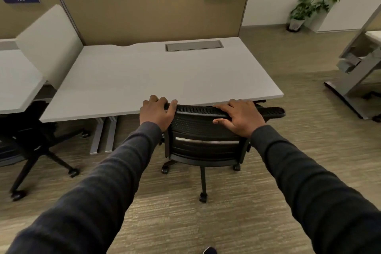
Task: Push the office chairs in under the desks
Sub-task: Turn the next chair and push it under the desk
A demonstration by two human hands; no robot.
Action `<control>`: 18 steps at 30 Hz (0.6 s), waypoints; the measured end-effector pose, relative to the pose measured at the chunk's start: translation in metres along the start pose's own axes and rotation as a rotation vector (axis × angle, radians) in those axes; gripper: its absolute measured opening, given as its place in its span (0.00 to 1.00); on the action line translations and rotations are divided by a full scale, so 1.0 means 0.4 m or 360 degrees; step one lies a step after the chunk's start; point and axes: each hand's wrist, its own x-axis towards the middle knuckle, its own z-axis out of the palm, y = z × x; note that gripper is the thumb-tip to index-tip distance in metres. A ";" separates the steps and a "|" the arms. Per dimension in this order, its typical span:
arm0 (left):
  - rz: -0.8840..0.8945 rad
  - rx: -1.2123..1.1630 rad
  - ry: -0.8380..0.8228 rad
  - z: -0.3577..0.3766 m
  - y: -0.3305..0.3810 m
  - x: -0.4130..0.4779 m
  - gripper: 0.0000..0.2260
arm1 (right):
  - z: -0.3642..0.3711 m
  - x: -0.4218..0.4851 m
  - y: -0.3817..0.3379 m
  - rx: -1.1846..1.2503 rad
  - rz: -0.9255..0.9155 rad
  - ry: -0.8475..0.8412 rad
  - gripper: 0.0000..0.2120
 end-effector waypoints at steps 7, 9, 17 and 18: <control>-0.0076 0.0083 -0.0018 0.000 -0.009 0.139 0.29 | 0.011 0.115 0.004 0.0024 0.0009 0.0013 0.33; -0.0057 0.0096 -0.0026 -0.001 -0.029 0.170 0.29 | 0.014 0.138 -0.008 0.0027 0.0016 0.0024 0.33; -0.0038 0.0008 -0.0044 -0.008 -0.093 0.230 0.25 | 0.028 0.194 -0.072 0.0113 0.0052 0.0031 0.33; -0.0026 -0.0003 -0.0028 -0.007 -0.106 0.226 0.25 | 0.032 0.195 -0.081 0.0110 0.0040 0.0037 0.33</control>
